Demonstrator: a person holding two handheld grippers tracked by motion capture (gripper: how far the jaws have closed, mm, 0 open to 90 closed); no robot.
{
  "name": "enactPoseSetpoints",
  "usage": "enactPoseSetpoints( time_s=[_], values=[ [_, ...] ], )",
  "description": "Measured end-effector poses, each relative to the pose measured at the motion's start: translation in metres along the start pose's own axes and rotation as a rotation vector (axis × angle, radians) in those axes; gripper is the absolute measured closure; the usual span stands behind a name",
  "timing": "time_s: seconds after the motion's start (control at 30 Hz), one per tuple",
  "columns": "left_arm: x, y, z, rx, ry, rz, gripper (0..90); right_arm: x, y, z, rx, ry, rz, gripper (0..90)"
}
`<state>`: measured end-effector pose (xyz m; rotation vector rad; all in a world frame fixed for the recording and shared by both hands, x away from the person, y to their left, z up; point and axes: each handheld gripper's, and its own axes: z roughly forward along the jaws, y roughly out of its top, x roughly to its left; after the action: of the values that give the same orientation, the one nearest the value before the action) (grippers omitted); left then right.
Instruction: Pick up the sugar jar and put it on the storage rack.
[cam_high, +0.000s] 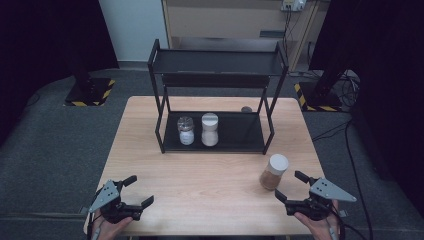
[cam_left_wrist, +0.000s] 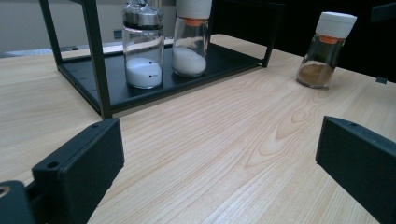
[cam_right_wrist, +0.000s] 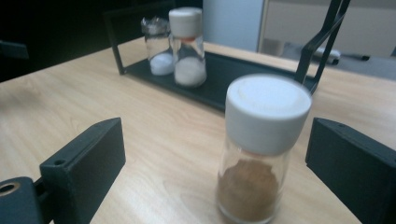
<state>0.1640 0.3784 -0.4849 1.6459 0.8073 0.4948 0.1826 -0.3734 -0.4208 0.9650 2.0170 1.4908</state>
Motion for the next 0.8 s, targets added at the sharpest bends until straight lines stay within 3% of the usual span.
enactPoseSetpoints(
  time_s=[0.3,0.63,0.8],
  values=[
    [0.000,0.000,0.000,-0.003,0.002,-0.001,0.0,-0.001,-0.021,0.001,-0.005,-0.012,0.042,5.1],
    [0.000,-0.001,-0.001,-0.011,-0.001,0.000,0.0,-0.003,-0.027,0.001,0.011,-0.008,0.023,5.2],
    [0.001,-0.001,-0.002,-0.018,-0.008,0.001,0.0,-0.006,-0.031,-0.002,-0.010,-0.004,0.005,4.9]
  ],
)
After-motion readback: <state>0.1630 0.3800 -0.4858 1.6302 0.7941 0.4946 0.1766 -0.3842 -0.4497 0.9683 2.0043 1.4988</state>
